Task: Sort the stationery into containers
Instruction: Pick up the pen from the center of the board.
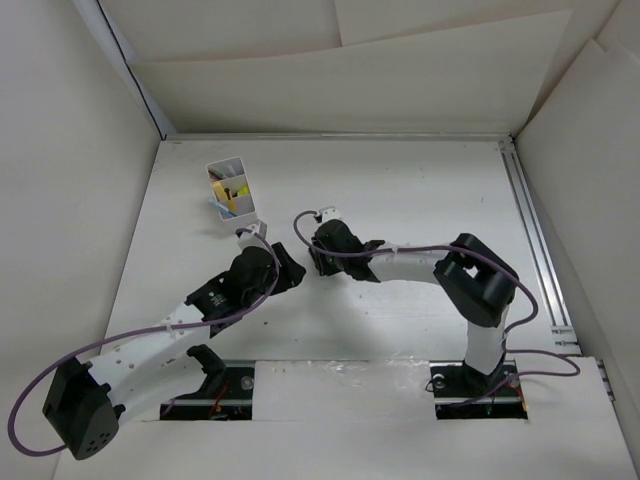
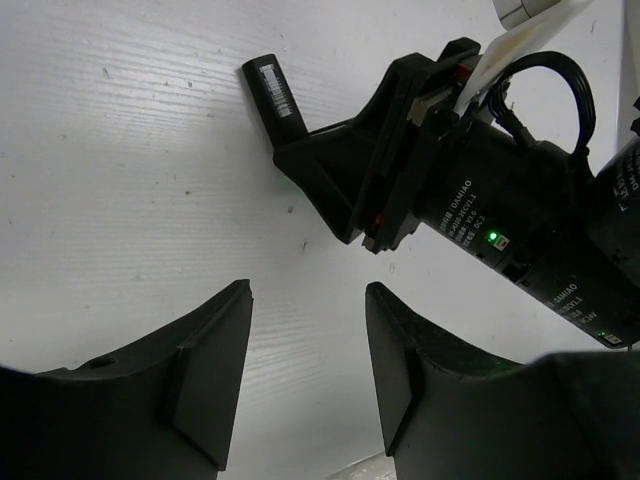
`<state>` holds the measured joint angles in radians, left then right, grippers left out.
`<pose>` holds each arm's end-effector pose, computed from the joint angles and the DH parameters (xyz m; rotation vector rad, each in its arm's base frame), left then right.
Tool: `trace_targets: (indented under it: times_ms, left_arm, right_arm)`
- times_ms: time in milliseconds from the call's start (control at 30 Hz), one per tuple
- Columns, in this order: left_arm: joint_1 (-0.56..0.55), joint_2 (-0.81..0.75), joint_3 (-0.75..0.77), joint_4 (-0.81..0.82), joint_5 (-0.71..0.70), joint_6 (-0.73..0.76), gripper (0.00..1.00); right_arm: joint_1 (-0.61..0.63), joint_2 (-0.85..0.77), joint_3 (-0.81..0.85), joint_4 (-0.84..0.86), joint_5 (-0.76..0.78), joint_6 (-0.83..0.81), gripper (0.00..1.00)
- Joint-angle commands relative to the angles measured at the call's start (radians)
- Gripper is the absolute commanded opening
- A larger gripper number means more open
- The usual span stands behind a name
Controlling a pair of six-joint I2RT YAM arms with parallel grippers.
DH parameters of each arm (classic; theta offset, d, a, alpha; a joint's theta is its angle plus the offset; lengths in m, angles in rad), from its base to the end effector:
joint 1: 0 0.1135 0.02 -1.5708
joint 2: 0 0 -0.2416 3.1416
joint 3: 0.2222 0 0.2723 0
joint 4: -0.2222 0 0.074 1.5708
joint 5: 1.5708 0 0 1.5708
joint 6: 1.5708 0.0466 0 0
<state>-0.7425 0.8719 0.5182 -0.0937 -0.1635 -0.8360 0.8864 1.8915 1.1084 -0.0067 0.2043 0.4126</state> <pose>0.1839 -0.1585 0.2108 -0.2074 2.1040 -0.8213 0.2671 0.3124 0.1130 -0.4596 2.3302 0.3970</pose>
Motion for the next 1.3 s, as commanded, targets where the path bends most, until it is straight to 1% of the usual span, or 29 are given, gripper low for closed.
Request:
trace_targets:
  times_ms: [0,67,267,433,533,633,867,967,1167,1267]
  left_arm:
    - [-0.001,-0.010,-0.010,0.038,0.039,-0.015,0.45]
    - [-0.001,-0.010,-0.010,0.063,0.053,-0.029,0.45]
    - [-0.001,-0.001,-0.020,0.063,0.097,-0.101,0.45]
    - [-0.001,-0.019,-0.030,0.095,0.111,-0.150,0.45]
    - [-0.001,-0.030,-0.043,0.152,0.111,-0.187,0.45]
    - [-0.001,-0.030,-0.052,0.202,0.121,-0.209,0.46]
    - [-0.001,0.012,-0.032,0.221,0.121,-0.209,0.46]
    - [-0.001,0.021,-0.041,0.221,0.096,-0.219,0.46]
    - [-0.001,0.032,-0.041,0.230,0.047,-0.219,0.44]
    - [-0.001,0.032,-0.041,0.250,0.029,-0.230,0.41]
  right_arm:
    - [0.016,-0.014,-0.011,0.028,0.018,0.000,0.22]
    - [0.016,-0.074,-0.030,0.039,0.018,-0.009,0.20]
    - [0.016,-0.261,-0.108,0.048,-0.109,-0.063,0.20]
    - [0.025,-0.359,-0.151,0.048,-0.210,-0.072,0.20]
    - [0.025,-0.390,-0.173,0.048,-0.249,-0.072,0.20]
    - [0.034,-0.399,-0.182,0.048,-0.249,-0.072,0.20]
    - [0.054,-0.422,-0.191,0.048,-0.278,-0.081,0.20]
    - [0.063,-0.446,-0.202,0.048,-0.278,-0.081,0.20]
    - [0.063,-0.479,-0.211,0.057,-0.301,-0.081,0.20]
    - [0.072,-0.488,-0.211,0.057,-0.321,-0.081,0.20]
